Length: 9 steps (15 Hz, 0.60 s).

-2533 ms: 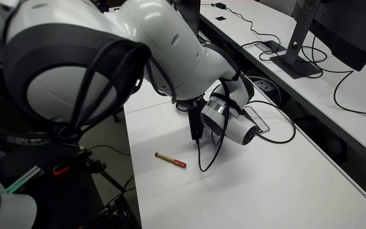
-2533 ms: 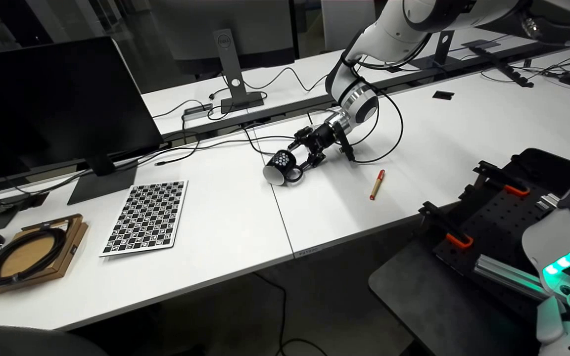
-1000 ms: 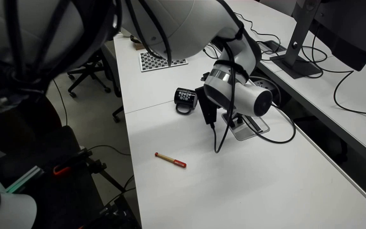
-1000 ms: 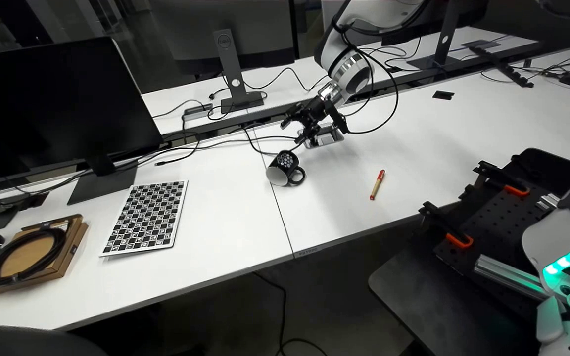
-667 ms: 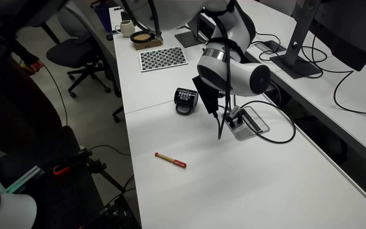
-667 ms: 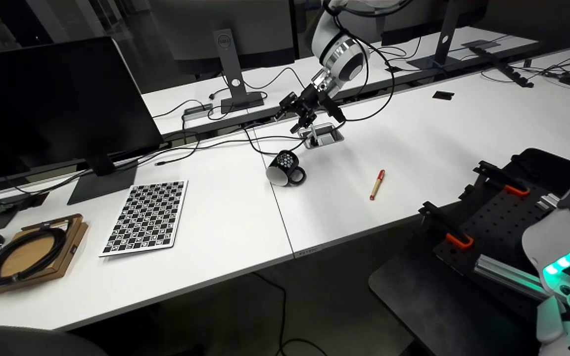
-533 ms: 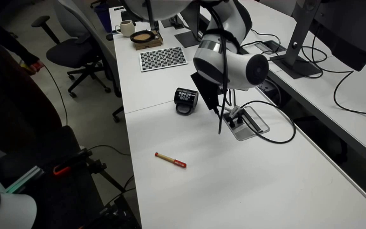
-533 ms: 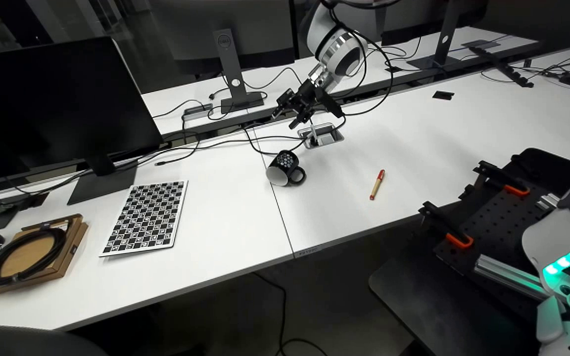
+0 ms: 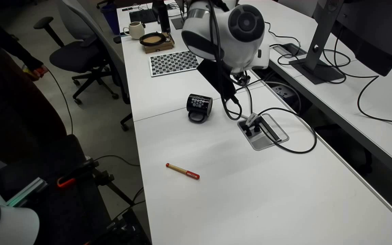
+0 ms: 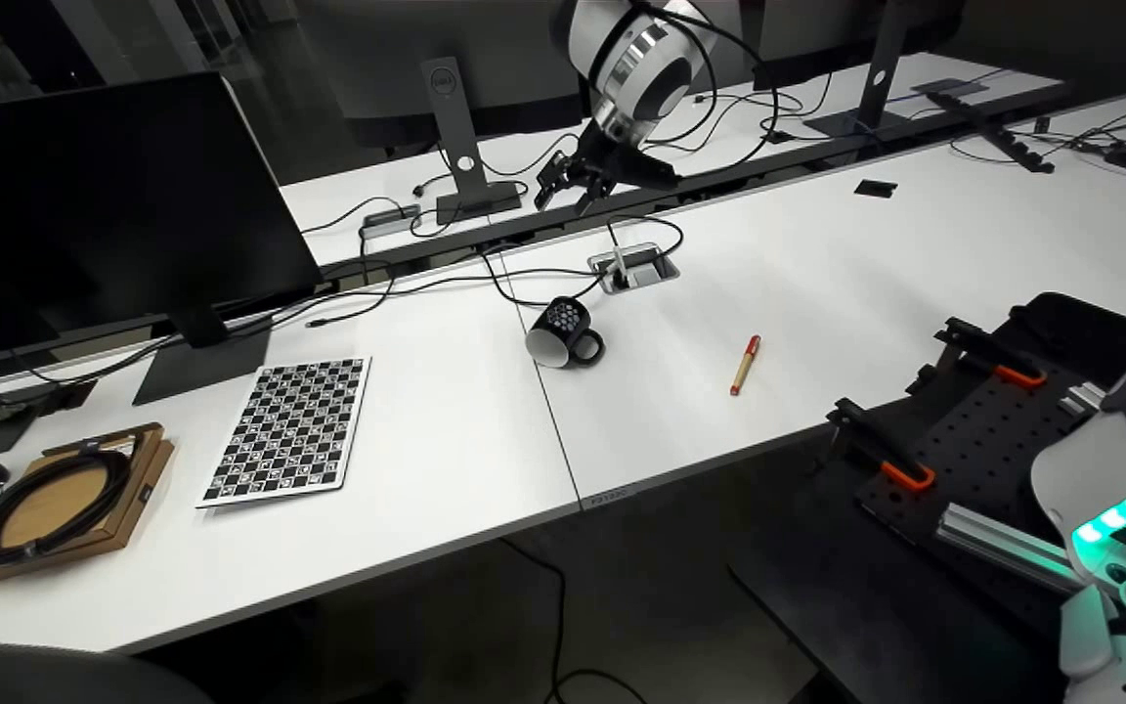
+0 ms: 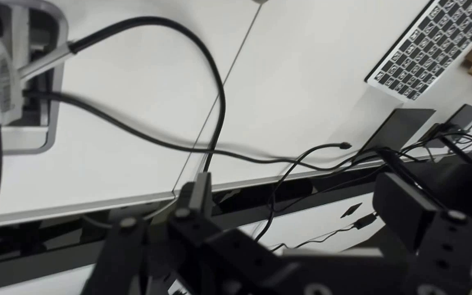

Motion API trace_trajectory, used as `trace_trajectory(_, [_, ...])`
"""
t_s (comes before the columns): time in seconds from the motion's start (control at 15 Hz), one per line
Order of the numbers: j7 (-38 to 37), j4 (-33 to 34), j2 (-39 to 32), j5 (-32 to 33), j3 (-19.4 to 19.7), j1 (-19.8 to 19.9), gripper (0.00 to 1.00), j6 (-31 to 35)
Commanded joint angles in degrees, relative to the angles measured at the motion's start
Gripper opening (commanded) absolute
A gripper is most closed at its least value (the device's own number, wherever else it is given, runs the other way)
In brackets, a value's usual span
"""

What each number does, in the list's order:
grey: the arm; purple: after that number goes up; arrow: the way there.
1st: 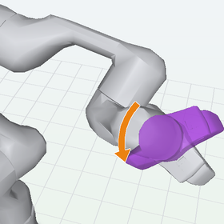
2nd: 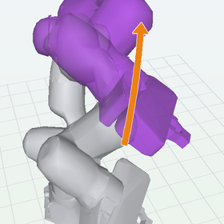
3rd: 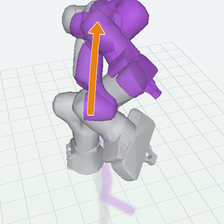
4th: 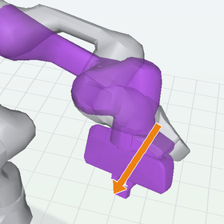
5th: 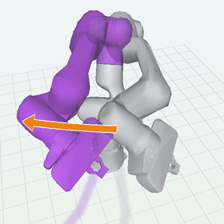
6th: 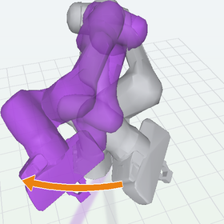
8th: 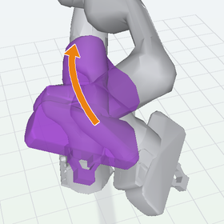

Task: Make the mug cup lay

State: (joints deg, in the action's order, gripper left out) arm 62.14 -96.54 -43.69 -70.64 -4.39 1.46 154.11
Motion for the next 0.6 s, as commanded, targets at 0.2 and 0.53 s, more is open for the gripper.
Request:
trace_trajectory(0.2, [3.5,-9.8,8.7,-0.1,0.1,-4.3,1.00,13.1])
trace_trajectory(0.53, [4.9,-14.2,12.7,-0.6,-0.4,-6.0,1.00,16.4])
